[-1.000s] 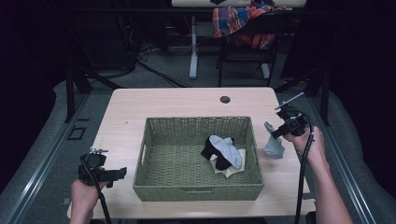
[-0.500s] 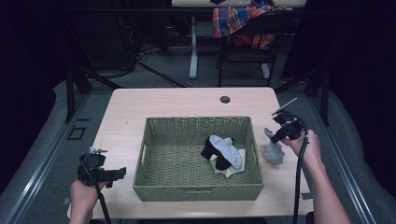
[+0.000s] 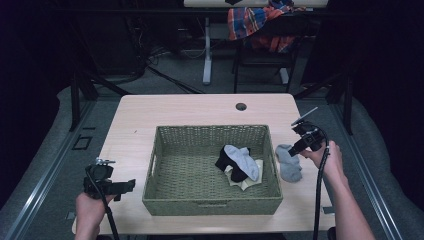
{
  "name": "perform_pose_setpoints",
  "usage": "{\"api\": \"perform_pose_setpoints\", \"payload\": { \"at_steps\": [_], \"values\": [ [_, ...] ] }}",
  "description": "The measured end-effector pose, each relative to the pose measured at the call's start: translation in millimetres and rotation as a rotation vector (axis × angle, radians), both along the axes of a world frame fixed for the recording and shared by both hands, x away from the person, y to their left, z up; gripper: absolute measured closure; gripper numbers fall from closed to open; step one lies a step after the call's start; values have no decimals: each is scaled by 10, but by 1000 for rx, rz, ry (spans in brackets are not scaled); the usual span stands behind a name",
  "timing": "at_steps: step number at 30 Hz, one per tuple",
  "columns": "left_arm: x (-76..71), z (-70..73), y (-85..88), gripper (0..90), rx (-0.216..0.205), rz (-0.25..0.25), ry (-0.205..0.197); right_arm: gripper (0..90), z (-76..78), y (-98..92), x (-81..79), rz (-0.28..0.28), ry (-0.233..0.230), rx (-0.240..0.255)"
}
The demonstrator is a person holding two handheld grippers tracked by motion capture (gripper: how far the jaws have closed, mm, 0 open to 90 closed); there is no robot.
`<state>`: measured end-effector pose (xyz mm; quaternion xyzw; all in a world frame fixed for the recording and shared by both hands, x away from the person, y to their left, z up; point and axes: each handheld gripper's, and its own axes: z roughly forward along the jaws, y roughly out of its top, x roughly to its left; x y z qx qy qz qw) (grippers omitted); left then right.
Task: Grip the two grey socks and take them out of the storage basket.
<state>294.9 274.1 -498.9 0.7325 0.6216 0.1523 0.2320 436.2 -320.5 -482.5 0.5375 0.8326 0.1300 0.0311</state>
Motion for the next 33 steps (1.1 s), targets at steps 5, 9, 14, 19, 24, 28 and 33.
{"api": "perform_pose_setpoints", "payload": {
  "at_steps": [5,9,14,19,24,28,33],
  "values": [
    [-2,2,0,49,-2,-1,0,372,179,-15,-41,-16,-39,27],
    [0,2,0,49,-2,0,1,237,359,-4,-96,7,-76,103],
    [1,1,0,49,-3,0,1,143,532,84,-155,44,-120,146],
    [-8,7,11,49,-3,4,1,79,677,280,-215,112,-148,172],
    [-5,6,10,49,-6,3,7,14,666,486,-215,155,-114,173],
    [-6,2,22,49,-7,7,1,9,694,577,-217,192,-108,163],
    [-8,5,19,49,-9,7,1,0,707,784,-229,221,-116,176]
  ]
}}
